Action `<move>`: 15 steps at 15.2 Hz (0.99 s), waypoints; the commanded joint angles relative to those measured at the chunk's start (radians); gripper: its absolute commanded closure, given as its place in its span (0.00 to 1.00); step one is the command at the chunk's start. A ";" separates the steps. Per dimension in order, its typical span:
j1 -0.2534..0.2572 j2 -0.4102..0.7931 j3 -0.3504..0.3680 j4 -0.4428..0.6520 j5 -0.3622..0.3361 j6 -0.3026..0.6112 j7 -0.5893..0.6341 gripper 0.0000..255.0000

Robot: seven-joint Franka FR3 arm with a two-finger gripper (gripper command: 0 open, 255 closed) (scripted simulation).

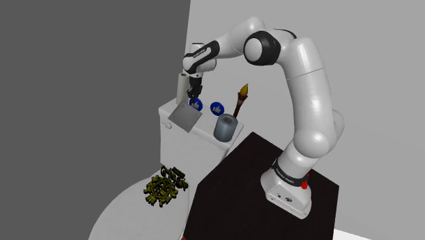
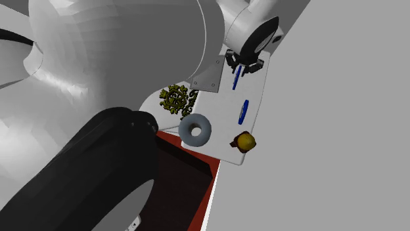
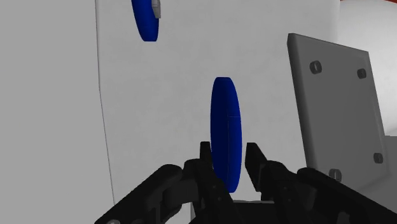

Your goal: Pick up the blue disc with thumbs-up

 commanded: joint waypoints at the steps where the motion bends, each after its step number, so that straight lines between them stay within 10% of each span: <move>1: 0.000 0.000 0.000 0.000 0.000 0.001 0.000 1.00; 15: 0.004 -0.060 -0.005 -0.001 -0.006 -0.058 0.001 1.00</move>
